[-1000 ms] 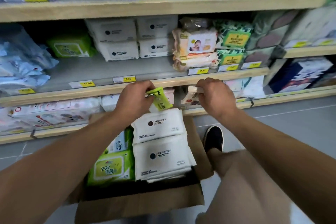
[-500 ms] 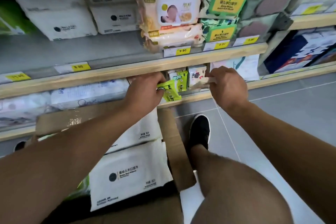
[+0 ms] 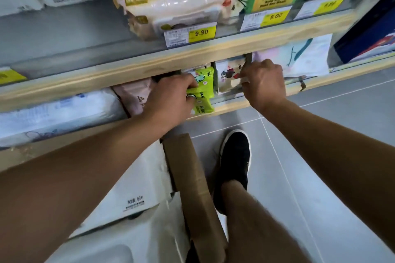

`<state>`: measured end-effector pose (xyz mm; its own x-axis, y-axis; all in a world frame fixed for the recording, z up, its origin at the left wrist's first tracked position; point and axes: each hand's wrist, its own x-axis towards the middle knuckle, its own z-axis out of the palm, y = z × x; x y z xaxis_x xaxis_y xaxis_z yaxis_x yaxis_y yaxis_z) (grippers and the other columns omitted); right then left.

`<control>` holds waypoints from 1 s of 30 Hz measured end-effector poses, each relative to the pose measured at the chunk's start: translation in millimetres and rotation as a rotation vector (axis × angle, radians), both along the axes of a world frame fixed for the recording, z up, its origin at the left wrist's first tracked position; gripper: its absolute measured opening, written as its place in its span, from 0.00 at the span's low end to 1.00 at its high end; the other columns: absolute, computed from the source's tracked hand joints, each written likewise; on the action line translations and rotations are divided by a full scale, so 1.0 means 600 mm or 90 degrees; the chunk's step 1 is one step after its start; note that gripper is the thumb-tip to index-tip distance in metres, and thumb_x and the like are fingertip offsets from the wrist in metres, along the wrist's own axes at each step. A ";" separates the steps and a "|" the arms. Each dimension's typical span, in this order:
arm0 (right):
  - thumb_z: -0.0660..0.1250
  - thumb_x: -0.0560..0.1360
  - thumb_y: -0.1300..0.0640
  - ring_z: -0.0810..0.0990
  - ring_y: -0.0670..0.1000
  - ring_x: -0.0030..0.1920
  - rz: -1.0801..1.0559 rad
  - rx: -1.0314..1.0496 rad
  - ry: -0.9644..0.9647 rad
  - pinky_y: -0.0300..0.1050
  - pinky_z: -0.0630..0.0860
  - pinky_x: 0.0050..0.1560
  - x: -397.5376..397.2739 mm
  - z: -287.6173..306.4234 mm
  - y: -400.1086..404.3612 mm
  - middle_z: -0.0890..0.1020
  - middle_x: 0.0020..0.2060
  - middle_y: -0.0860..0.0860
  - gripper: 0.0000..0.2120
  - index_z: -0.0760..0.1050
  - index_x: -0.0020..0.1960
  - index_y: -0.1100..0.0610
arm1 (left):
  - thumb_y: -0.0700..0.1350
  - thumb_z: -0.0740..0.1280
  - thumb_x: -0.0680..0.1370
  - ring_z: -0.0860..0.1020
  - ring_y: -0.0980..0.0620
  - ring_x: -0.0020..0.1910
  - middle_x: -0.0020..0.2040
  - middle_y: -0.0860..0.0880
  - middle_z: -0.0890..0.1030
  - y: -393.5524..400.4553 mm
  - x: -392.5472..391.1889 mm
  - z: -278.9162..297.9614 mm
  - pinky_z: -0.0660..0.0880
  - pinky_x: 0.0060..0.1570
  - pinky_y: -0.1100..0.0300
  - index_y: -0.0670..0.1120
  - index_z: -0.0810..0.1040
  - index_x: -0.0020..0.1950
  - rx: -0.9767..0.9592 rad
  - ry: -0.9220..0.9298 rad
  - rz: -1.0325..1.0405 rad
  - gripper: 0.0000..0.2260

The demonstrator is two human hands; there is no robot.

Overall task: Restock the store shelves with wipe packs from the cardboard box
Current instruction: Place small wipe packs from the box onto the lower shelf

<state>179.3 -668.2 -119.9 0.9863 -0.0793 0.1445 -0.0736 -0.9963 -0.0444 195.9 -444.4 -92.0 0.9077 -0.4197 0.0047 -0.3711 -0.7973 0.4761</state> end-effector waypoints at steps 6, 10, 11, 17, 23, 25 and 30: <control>0.65 0.70 0.64 0.73 0.63 0.55 -0.016 -0.003 0.014 0.53 0.67 0.51 0.028 -0.046 0.002 0.82 0.48 0.59 0.13 0.80 0.53 0.56 | 0.42 0.70 0.71 0.78 0.42 0.54 0.53 0.45 0.82 -0.014 0.023 -0.031 0.73 0.52 0.52 0.48 0.79 0.56 0.012 -0.051 0.038 0.13; 0.64 0.72 0.61 0.72 0.62 0.58 -0.024 0.001 -0.024 0.53 0.66 0.53 0.035 -0.064 0.008 0.81 0.52 0.54 0.14 0.80 0.56 0.53 | 0.40 0.68 0.73 0.78 0.41 0.53 0.52 0.45 0.82 -0.031 0.014 -0.040 0.72 0.50 0.51 0.48 0.78 0.56 0.051 -0.091 0.040 0.13; 0.64 0.72 0.61 0.72 0.63 0.57 -0.025 0.005 -0.057 0.53 0.66 0.53 0.033 -0.066 0.009 0.80 0.52 0.54 0.14 0.79 0.56 0.53 | 0.39 0.68 0.72 0.78 0.40 0.52 0.52 0.44 0.82 -0.036 0.013 -0.043 0.75 0.49 0.49 0.48 0.78 0.56 0.042 -0.094 0.036 0.13; 0.67 0.67 0.60 0.72 0.62 0.54 -0.016 0.023 -0.154 0.54 0.65 0.52 0.002 -0.069 0.020 0.76 0.55 0.56 0.19 0.75 0.58 0.54 | 0.38 0.68 0.72 0.78 0.37 0.48 0.50 0.43 0.81 -0.075 0.004 -0.059 0.78 0.39 0.46 0.45 0.76 0.54 0.029 -0.138 0.056 0.11; 0.69 0.66 0.61 0.73 0.62 0.54 -0.021 0.069 -0.154 0.54 0.68 0.51 -0.024 -0.078 0.014 0.76 0.56 0.57 0.23 0.74 0.60 0.55 | 0.38 0.66 0.73 0.78 0.39 0.51 0.52 0.43 0.81 -0.080 0.019 -0.096 0.75 0.40 0.49 0.45 0.77 0.57 0.068 -0.129 0.119 0.13; 0.69 0.66 0.61 0.73 0.62 0.53 -0.008 0.086 -0.149 0.54 0.68 0.50 -0.032 -0.083 0.017 0.76 0.55 0.57 0.23 0.74 0.61 0.56 | 0.38 0.66 0.73 0.77 0.39 0.53 0.53 0.43 0.80 -0.086 0.027 -0.107 0.76 0.43 0.49 0.45 0.77 0.57 0.079 -0.124 0.119 0.13; 0.68 0.67 0.60 0.72 0.62 0.54 -0.015 0.112 -0.105 0.53 0.68 0.50 -0.046 -0.088 0.027 0.75 0.58 0.56 0.24 0.73 0.63 0.56 | 0.41 0.69 0.71 0.71 0.39 0.61 0.64 0.46 0.76 -0.094 0.039 -0.129 0.71 0.58 0.49 0.47 0.77 0.60 0.091 -0.178 0.092 0.17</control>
